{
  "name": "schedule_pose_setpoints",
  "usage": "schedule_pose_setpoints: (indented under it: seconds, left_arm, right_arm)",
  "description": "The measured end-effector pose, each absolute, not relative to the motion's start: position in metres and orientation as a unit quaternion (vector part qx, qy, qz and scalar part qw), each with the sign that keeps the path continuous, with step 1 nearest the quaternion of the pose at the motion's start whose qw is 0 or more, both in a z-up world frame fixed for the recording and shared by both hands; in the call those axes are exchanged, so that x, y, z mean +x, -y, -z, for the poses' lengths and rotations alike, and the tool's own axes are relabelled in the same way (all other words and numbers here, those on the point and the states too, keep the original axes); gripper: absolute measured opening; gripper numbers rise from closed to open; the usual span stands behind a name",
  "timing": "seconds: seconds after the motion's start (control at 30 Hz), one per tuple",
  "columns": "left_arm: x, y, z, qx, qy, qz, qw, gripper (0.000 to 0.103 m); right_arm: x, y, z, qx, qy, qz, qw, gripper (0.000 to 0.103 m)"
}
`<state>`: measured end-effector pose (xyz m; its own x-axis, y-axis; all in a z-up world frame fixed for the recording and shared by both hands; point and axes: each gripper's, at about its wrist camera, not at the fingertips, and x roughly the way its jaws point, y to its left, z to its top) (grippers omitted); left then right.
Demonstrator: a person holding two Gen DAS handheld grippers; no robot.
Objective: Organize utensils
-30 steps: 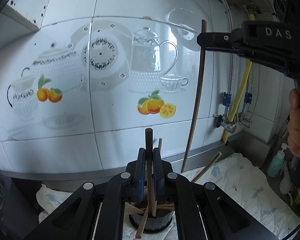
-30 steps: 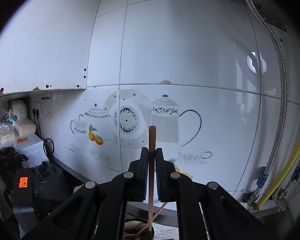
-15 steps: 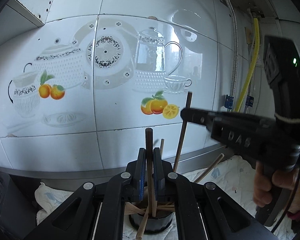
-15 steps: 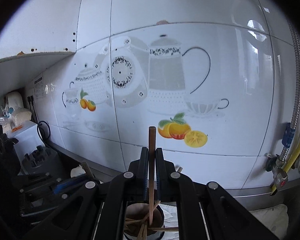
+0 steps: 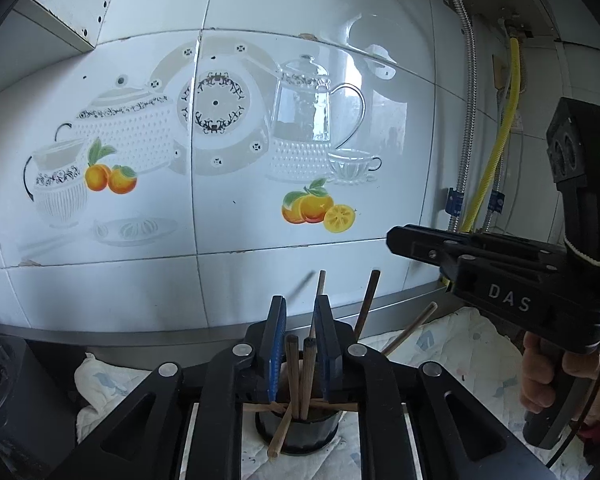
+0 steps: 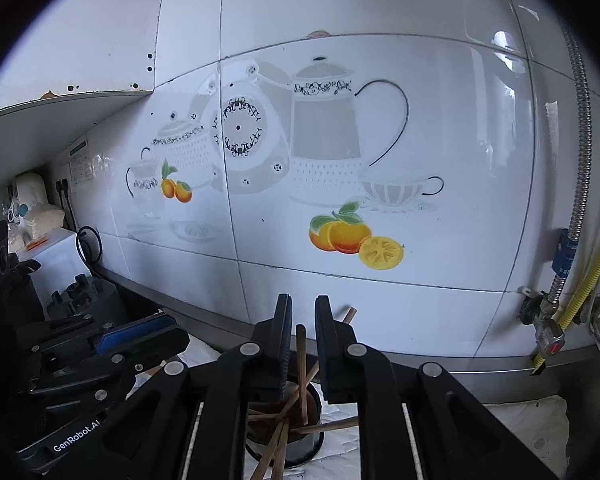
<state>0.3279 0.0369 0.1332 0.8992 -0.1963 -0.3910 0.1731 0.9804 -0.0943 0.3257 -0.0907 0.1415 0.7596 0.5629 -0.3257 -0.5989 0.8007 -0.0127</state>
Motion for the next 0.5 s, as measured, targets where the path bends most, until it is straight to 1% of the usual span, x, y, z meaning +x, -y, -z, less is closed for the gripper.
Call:
schedule_pose_setpoints:
  seconds: [0.03,0.07,0.1,0.13,0.17,0.27,0.33,0.37,0.43,0.47,0.5]
  left_arm:
    - [0.323,-0.037,-0.136,-0.027,-0.202,0.092,0.975,0.032]
    - [0.317,-0.038,-0.139,-0.026,-0.199,0.087,0.976,0.039]
    - [0.311,-0.039,-0.142,-0.027,-0.196,0.083,0.977,0.048]
    - [0.305,-0.04,-0.145,-0.028,-0.193,0.081,0.977,0.051]
    - [0.298,-0.041,-0.148,-0.029,-0.192,0.082,0.978,0.051]
    - [0.277,-0.045,-0.155,-0.03,-0.193,0.075,0.978,0.055]
    - [0.26,-0.047,-0.158,-0.029,-0.192,0.065,0.979,0.064]
    - [0.252,-0.048,-0.16,-0.026,-0.192,0.062,0.979,0.066]
    - [0.233,-0.05,-0.162,-0.021,-0.19,0.052,0.98,0.077]
    - [0.224,-0.051,-0.163,-0.019,-0.19,0.046,0.981,0.078]
    - [0.216,-0.051,-0.163,-0.017,-0.189,0.043,0.981,0.081]
  right_arm:
    - [0.321,0.093,-0.143,-0.06,-0.152,-0.309,0.937,0.016]
    - [0.317,0.095,-0.144,-0.062,-0.152,-0.308,0.937,0.016]
    - [0.313,0.098,-0.144,-0.062,-0.153,-0.306,0.938,0.018]
    - [0.308,0.101,-0.144,-0.061,-0.154,-0.307,0.937,0.019]
    - [0.303,0.103,-0.144,-0.059,-0.155,-0.305,0.938,0.02]
    - [0.288,0.112,-0.142,-0.056,-0.16,-0.303,0.938,0.028]
    - [0.28,0.116,-0.138,-0.055,-0.169,-0.302,0.937,0.036]
    - [0.274,0.119,-0.136,-0.054,-0.172,-0.302,0.936,0.037]
    - [0.262,0.124,-0.132,-0.054,-0.175,-0.298,0.937,0.04]
    - [0.256,0.126,-0.13,-0.054,-0.175,-0.295,0.938,0.041]
    - [0.25,0.129,-0.128,-0.054,-0.176,-0.292,0.938,0.045]
